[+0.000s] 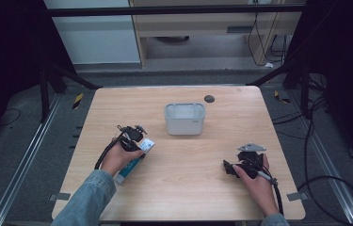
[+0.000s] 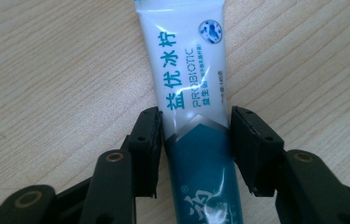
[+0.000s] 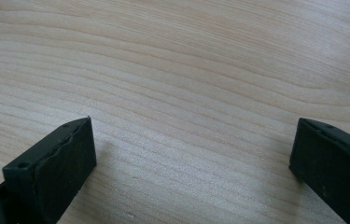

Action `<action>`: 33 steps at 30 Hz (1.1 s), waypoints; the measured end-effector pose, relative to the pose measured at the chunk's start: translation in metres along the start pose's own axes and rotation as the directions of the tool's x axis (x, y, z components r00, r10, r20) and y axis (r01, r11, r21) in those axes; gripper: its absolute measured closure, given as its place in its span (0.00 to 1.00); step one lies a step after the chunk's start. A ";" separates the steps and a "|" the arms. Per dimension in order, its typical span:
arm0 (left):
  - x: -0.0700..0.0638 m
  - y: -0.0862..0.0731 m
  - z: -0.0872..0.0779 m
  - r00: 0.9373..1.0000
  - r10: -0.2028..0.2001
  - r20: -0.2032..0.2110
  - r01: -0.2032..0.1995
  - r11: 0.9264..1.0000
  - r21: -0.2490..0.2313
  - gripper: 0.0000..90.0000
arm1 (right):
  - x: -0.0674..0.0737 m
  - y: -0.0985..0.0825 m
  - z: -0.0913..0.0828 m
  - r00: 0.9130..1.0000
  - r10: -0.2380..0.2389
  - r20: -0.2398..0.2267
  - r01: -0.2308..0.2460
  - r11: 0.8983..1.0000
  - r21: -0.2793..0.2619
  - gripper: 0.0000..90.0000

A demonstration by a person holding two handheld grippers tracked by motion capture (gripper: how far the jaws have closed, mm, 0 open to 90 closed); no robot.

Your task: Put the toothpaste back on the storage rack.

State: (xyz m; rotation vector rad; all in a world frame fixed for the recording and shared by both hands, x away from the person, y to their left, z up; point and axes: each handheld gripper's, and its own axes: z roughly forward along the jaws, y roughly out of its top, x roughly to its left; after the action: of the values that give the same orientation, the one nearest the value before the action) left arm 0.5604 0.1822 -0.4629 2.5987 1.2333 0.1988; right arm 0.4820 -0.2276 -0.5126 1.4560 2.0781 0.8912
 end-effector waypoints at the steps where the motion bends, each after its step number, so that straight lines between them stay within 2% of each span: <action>1: 0.000 0.000 0.000 1.000 0.000 0.000 0.000 1.000 0.000 0.61 | 0.000 0.000 0.000 1.000 0.002 -0.002 -0.002 1.000 0.000 0.01; 8: -0.003 0.001 0.001 1.000 0.003 0.002 -0.003 1.000 0.007 0.66 | 0.000 0.000 0.000 1.000 -0.001 -0.001 0.001 1.000 0.000 0.01; 13: -0.006 0.002 0.001 0.999 0.036 -0.013 -0.036 0.999 0.014 0.68 | 0.000 0.000 0.000 1.000 0.000 -0.001 0.000 1.000 0.000 0.01; 22: -0.008 0.001 0.000 0.998 0.070 -0.005 -0.070 0.997 0.017 0.75 | 0.000 0.000 0.000 1.000 0.000 -0.001 0.000 1.000 0.000 0.01; 25: -0.009 0.002 -0.002 0.996 0.092 0.007 -0.092 0.995 0.034 0.78 | 0.000 0.000 0.000 1.000 0.000 -0.001 0.000 1.000 0.000 0.01; 31: -0.009 0.000 -0.005 0.995 0.103 0.005 -0.103 0.995 0.019 0.83 | 0.000 0.000 0.000 1.000 -0.002 0.001 0.002 1.000 0.000 0.01; 33: -0.008 -0.003 -0.006 0.996 0.088 0.011 -0.088 0.996 -0.004 0.85 | 0.000 0.000 0.000 1.000 -0.004 0.003 0.004 1.000 0.000 0.01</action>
State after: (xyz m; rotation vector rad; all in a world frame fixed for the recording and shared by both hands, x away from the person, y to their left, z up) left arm 0.5518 0.1785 -0.4582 2.6497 1.1141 0.2036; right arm 0.4821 -0.2276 -0.5127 1.4514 2.0780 0.8872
